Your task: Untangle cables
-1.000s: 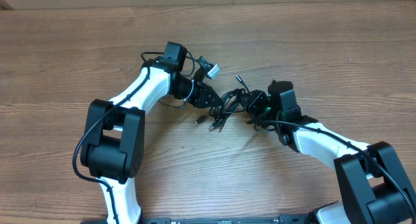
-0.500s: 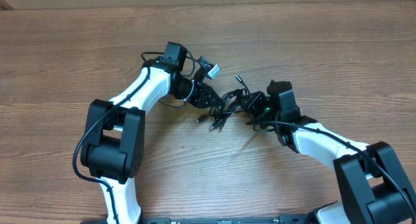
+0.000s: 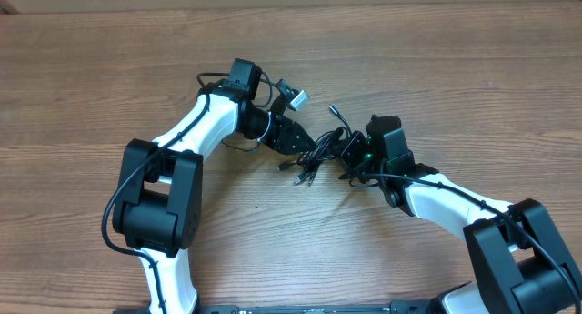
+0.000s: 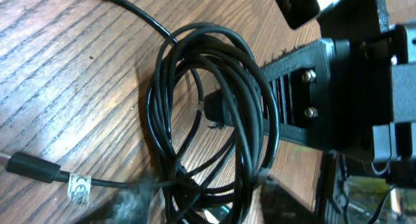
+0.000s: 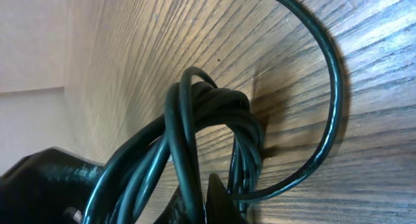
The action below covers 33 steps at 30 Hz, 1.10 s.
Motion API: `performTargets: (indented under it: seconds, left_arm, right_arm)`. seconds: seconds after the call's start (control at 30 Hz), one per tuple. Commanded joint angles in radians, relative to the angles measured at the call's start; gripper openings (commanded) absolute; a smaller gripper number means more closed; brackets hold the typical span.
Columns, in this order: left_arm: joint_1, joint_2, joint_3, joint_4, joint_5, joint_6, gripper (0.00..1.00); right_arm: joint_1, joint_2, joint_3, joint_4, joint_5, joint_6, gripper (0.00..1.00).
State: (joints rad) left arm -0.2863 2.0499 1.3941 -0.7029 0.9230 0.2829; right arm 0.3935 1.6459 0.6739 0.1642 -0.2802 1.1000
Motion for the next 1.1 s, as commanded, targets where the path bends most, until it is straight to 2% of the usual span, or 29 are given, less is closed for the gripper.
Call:
performTargets:
  seconds: [0.0,0.13,0.3,0.67,0.7,0.83,0.93,1.07]
  left_arm:
    - [-0.002,0.007,0.017,-0.002,0.008,-0.003,0.63]
    - [-0.002,0.007,0.017,-0.007,0.05,0.006,0.68]
    - [-0.014,0.007,0.017,-0.03,0.099,0.082,0.69]
    - [-0.048,0.007,0.017,-0.021,0.075,0.099,0.66]
    - [-0.051,0.007,0.017,-0.018,0.061,0.099,0.63]
    - [-0.057,0.007,0.017,-0.007,-0.022,0.094,0.3]
    - [-0.057,0.007,0.017,-0.006,-0.021,0.095,0.11]
    - [-0.056,0.007,0.017,-0.002,-0.075,0.092,0.04]
  right_arm:
    - [0.005,0.004,0.002,0.005,0.009,-0.002,0.04]
    - [0.005,0.004,0.002,0.006,0.009,-0.002,0.04]
    - [0.005,0.004,0.002,0.01,0.009,-0.002,0.04]
    - [0.005,0.004,0.002,0.013,0.009,-0.002,0.04]
    - [0.005,0.004,0.002,0.013,0.009,-0.002,0.04]
    - [0.005,0.004,0.002,0.013,0.009,-0.002,0.04]
    - [0.005,0.004,0.002,0.013,0.009,-0.002,0.04]
    - [0.005,0.004,0.002,0.009,0.009,-0.002,0.04]
